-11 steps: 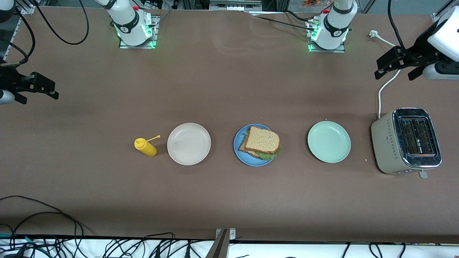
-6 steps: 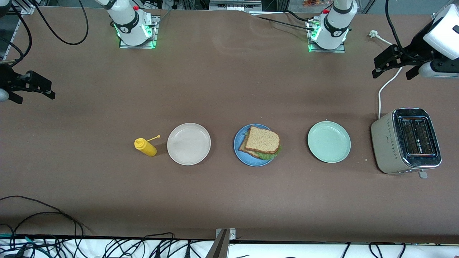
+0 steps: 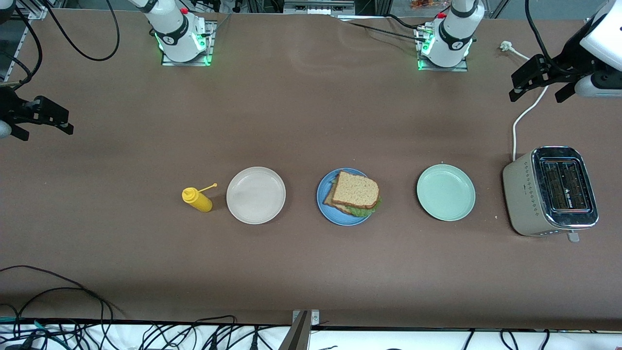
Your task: Make sandwich in blue plate with both arms
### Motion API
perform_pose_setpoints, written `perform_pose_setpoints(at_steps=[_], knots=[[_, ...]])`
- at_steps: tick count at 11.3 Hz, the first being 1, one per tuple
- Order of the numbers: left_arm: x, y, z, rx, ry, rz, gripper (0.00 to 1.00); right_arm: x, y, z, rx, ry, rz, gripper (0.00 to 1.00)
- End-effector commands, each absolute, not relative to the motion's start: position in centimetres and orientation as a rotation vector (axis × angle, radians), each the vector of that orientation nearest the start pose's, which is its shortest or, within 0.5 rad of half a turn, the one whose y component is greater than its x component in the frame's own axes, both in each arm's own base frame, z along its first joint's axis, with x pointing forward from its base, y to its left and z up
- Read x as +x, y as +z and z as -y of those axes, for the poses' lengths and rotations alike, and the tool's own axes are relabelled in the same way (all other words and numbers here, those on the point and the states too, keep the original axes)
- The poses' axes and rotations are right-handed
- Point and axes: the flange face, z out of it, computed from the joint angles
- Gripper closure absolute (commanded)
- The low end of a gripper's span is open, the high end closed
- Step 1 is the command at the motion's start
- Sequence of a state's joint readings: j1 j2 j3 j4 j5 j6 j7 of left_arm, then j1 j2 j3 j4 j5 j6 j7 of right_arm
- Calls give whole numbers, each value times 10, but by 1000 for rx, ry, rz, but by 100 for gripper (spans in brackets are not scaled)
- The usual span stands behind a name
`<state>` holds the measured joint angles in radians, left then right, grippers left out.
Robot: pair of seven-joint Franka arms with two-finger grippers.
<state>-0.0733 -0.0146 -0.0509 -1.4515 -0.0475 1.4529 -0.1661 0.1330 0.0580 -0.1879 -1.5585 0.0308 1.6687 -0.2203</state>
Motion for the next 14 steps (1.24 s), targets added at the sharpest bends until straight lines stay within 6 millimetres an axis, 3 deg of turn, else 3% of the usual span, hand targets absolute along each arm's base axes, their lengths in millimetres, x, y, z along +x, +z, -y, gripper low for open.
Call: perform_pose_setpoints(at_steps=[1,9,14], knots=[[519,666,68,-3160,-47,54,0,578,626,28,-3142,-116,247,0],[529,656,66,-3153,-9,66,0,575,638,11,-3161,-110,168,0],[529,655,66,-3149,-5,74,0,575,638,12,-3169,-112,167,0]])
